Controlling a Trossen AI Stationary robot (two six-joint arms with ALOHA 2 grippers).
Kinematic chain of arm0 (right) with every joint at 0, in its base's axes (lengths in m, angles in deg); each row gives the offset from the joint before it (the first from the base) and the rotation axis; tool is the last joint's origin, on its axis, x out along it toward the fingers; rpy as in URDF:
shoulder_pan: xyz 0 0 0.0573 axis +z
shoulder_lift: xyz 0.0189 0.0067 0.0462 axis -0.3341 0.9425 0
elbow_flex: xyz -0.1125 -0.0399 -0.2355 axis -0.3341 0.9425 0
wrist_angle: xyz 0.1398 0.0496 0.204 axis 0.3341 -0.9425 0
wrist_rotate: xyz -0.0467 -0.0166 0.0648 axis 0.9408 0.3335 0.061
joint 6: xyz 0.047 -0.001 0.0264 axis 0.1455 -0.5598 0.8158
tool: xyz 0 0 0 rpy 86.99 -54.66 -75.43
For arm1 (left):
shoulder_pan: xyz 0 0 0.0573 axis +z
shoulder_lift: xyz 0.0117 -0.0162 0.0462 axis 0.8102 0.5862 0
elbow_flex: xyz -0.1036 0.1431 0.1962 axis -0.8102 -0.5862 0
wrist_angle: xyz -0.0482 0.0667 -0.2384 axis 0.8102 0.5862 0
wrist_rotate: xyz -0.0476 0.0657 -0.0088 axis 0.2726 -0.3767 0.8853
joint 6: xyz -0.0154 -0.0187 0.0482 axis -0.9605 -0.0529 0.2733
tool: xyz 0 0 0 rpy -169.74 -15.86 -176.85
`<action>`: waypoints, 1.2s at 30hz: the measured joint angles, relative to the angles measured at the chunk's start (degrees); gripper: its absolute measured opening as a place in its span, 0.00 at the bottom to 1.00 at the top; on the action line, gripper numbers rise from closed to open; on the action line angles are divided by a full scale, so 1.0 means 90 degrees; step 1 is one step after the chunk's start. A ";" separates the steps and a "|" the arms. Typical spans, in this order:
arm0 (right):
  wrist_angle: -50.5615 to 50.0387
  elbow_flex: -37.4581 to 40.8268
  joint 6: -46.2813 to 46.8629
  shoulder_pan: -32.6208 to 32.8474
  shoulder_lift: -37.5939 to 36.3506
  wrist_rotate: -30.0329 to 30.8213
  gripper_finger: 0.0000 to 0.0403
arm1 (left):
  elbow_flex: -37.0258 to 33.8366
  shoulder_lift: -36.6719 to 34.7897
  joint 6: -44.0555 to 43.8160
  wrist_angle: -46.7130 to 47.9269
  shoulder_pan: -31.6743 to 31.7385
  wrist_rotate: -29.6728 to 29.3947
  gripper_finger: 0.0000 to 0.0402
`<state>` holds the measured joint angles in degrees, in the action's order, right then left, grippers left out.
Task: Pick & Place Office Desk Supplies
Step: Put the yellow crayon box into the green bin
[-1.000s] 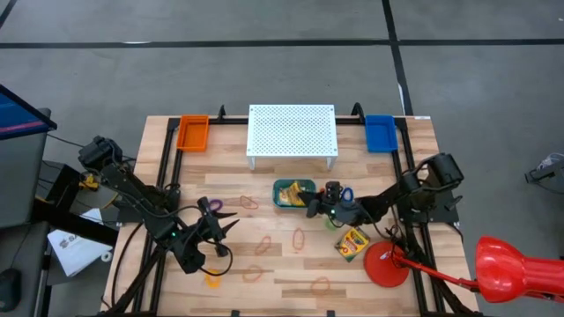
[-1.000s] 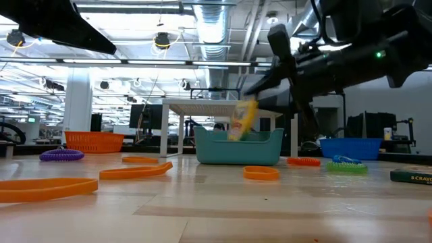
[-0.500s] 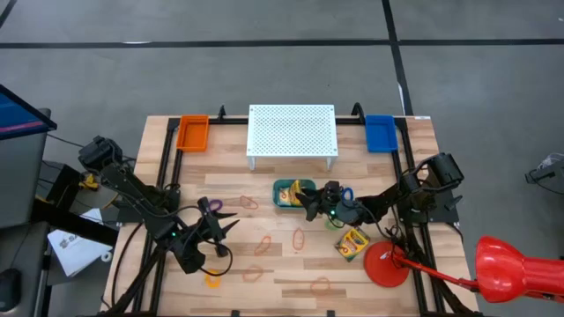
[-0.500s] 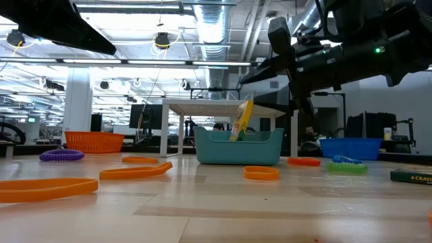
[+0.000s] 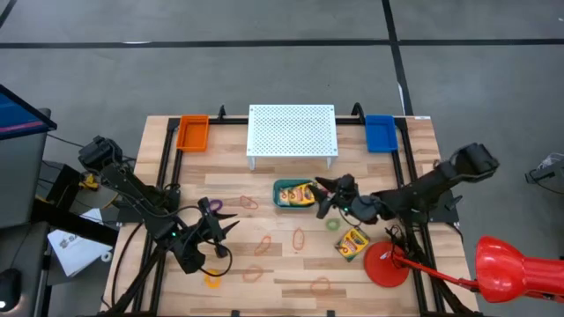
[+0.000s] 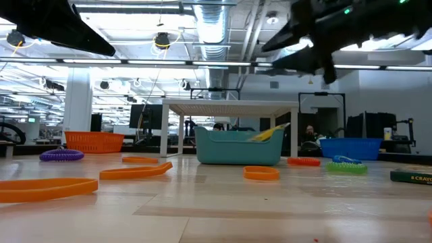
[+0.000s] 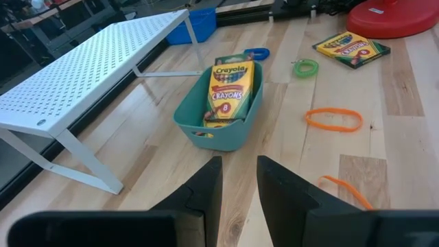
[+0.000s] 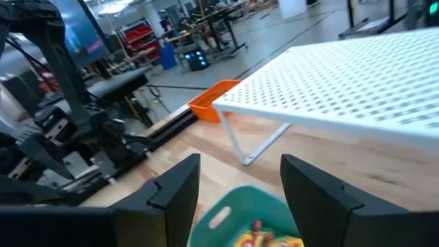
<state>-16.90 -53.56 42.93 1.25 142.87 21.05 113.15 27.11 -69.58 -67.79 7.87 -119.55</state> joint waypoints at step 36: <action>-0.9189 -0.0427 0.5760 0.1272 -0.2114 -0.4275 0.52 | 0.0002 -0.0002 0.0491 -0.0535 0.0002 0.0499 0.21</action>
<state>-99.60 -57.41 94.76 12.70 123.84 -17.43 113.17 27.09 -65.17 -72.61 7.89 -115.05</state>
